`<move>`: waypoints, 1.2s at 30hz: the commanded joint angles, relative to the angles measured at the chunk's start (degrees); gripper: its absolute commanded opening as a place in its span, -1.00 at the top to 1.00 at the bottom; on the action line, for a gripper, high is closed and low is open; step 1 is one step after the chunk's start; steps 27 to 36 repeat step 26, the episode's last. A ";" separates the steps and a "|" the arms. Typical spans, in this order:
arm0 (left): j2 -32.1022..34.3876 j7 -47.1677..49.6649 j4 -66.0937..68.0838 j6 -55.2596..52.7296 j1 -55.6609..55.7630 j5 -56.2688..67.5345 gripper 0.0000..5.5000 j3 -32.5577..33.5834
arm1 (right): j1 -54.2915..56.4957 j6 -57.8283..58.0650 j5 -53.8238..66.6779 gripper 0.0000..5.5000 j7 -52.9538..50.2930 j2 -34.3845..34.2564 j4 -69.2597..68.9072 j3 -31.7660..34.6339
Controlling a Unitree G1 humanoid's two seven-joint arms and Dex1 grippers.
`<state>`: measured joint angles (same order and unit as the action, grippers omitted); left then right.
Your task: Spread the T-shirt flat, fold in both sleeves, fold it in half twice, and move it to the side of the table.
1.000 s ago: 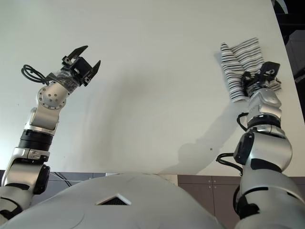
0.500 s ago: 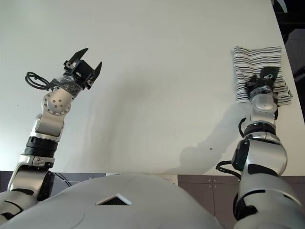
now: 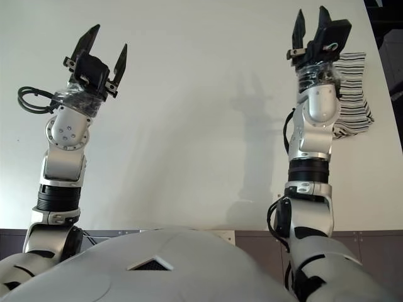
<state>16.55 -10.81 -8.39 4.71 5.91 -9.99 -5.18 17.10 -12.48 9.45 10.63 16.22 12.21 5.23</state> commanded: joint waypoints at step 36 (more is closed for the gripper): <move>-16.88 19.19 11.61 2.15 -3.04 1.46 0.03 3.67 | -4.82 8.86 -8.03 0.30 -5.93 -12.28 0.93 -7.24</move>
